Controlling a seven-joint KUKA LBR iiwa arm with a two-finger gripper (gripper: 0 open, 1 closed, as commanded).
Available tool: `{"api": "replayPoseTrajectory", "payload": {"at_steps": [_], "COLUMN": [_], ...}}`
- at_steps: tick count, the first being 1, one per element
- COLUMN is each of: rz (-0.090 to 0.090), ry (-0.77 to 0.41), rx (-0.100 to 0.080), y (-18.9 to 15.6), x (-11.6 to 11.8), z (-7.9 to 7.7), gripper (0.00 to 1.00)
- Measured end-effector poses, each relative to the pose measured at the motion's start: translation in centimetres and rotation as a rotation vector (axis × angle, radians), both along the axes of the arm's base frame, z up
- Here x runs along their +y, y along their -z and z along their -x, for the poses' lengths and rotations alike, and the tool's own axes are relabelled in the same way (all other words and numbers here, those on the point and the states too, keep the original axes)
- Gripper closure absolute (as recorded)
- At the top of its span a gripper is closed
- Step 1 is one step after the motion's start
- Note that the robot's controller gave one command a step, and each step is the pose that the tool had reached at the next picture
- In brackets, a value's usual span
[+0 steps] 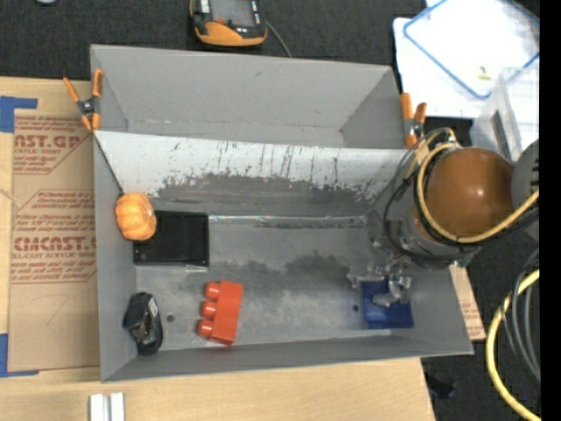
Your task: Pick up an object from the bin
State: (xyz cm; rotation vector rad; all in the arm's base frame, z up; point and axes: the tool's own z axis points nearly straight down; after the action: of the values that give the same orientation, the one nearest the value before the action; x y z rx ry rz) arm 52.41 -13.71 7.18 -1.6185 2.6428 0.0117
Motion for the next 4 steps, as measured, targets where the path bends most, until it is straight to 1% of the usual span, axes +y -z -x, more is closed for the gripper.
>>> {"api": "replayPoseTrajectory", "payload": {"at_steps": [1, 2, 3, 4], "rz": [0.0, -0.005, -0.008, 0.0], "ry": [0.0, -0.183, -0.178, -0.488], "rx": [0.0, -0.009, 0.005, -0.011], "y": [0.0, 0.1, -1.8, -7.6], "x": [0.0, 1.5, 1.4, 5.2], "z": [0.0, -2.8, -2.2, -4.3], "gripper": [1.0, 1.0, 1.0, 1.0]}}
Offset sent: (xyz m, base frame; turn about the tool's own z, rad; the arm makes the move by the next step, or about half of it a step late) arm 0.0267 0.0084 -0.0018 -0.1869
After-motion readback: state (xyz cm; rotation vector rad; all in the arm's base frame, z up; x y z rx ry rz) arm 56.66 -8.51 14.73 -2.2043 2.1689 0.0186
